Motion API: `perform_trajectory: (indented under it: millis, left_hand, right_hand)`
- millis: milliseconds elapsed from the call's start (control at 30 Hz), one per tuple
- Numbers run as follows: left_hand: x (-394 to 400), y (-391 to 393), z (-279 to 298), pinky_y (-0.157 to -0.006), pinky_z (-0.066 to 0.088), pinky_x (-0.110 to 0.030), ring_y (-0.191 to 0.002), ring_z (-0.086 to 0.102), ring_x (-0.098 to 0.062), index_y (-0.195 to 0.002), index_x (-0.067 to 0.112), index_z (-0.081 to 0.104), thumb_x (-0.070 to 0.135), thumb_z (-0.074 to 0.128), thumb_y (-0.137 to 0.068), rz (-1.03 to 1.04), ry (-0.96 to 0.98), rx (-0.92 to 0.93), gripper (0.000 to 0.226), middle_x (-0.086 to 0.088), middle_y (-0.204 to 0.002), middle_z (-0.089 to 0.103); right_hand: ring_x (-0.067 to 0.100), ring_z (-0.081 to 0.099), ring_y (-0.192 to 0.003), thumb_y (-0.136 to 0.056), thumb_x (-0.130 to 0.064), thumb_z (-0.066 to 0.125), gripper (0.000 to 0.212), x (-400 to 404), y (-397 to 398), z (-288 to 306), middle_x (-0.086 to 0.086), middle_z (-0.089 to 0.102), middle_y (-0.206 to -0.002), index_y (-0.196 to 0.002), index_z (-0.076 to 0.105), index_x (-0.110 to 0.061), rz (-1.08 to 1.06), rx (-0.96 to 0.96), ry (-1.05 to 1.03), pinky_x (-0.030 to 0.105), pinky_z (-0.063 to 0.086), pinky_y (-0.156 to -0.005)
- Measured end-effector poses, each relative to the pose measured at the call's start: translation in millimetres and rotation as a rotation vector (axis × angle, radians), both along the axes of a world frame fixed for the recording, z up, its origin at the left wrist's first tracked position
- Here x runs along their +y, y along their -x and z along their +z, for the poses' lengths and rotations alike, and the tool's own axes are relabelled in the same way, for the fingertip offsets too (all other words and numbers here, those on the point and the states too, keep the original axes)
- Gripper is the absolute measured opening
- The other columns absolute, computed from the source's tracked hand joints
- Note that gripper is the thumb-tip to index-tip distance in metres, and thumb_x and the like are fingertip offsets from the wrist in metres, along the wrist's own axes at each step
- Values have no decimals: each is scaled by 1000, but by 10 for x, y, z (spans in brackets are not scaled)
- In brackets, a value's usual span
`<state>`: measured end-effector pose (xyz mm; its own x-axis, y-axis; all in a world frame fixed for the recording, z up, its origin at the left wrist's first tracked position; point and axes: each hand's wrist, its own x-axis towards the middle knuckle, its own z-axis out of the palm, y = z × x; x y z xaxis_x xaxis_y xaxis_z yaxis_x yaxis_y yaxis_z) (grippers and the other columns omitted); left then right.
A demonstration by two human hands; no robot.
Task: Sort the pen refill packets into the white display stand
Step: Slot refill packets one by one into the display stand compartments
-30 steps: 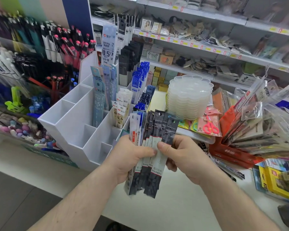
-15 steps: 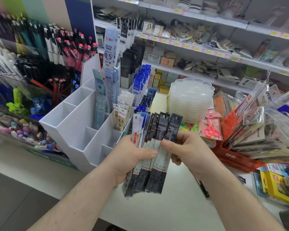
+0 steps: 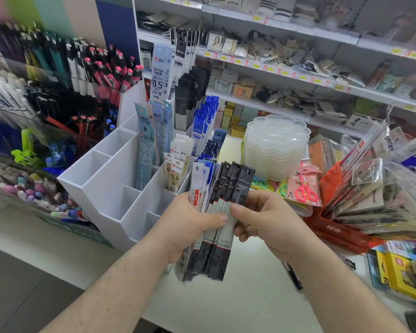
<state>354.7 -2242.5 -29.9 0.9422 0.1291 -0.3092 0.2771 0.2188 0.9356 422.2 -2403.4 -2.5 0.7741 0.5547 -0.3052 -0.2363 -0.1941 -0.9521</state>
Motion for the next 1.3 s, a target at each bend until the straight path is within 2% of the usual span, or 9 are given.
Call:
perform_trajectory:
  millis: [167,300,433,667,833,967,1100,1200,1300]
  left_hand:
    - [73,17,100,-87,56,-57,-91,73,-36,-105,7,71,3,78,-76,160,14,-68,29,-17,-98,76]
    - [226,41,269,-78,59,-48,-80,74,-30,-100,5,69,-2,75,-81,363,-2,-125,22,-13,-87,76]
    - [366,41,382,-70,61,-41,-77,74,-29,-97,4,72,-5,70,-83,458,-21,-174,17,-15,-86,76]
    - [440,100,478,-64,57,-37,-70,74,-22,-91,7,72,-4,70,-83,509,-13,-195,15,-8,-79,76]
    - [493,142,456,-59,58,-29,-72,74,-18,-92,9,71,-4,71,-82,542,-19,-190,16,-3,-78,76]
    - [519,154,444,-60,58,-32,-72,74,-22,-91,8,71,-4,71,-82,550,2,-172,15,-5,-78,76]
    - [545,163,413,-73,58,-42,-81,74,-28,-91,10,72,-3,71,-83,552,-5,-151,16,-8,-84,77]
    - [537,162,410,-66,59,-36,-77,74,-23,-90,12,71,-3,71,-84,547,-6,-152,16,-4,-80,76]
    - [531,156,410,-63,57,-31,-72,74,-17,-88,14,71,-3,70,-84,545,-8,-151,17,0,-76,76]
  right_hand:
    - [17,54,-48,-89,-2,65,11,34,-109,115,11,64,-63,-80,71,-5,-29,-15,-54,24,46,-44]
    - [16,57,-48,-87,-4,65,4,85,-344,362,11,63,-65,-87,67,-1,-157,-15,-145,23,49,-45]
    - [14,64,-52,-93,-5,63,3,338,-625,597,9,69,-67,-91,65,-3,-269,-69,-222,22,55,-50]
    - [17,67,-58,-92,-7,68,10,980,-966,695,9,68,-69,-82,68,-10,-358,-321,-176,28,60,-60]
    - [22,71,-70,-91,-14,71,10,1271,-1126,637,11,73,-74,-82,69,-13,-372,-379,-94,38,63,-73]
    - [19,70,-66,-92,-13,70,13,1387,-1219,656,8,71,-70,-79,68,-14,-409,-402,-107,40,63,-74]
    - [20,74,-72,-91,-16,71,20,1472,-1270,589,2,73,-69,-72,69,-23,-352,-526,31,42,62,-78]
    - [21,74,-76,-90,-17,71,23,1524,-1292,558,1,74,-73,-70,68,-28,-298,-604,84,43,62,-79]
    - [23,73,-78,-91,-18,70,21,1588,-1336,556,3,74,-76,-72,69,-26,-281,-664,123,43,61,-79]
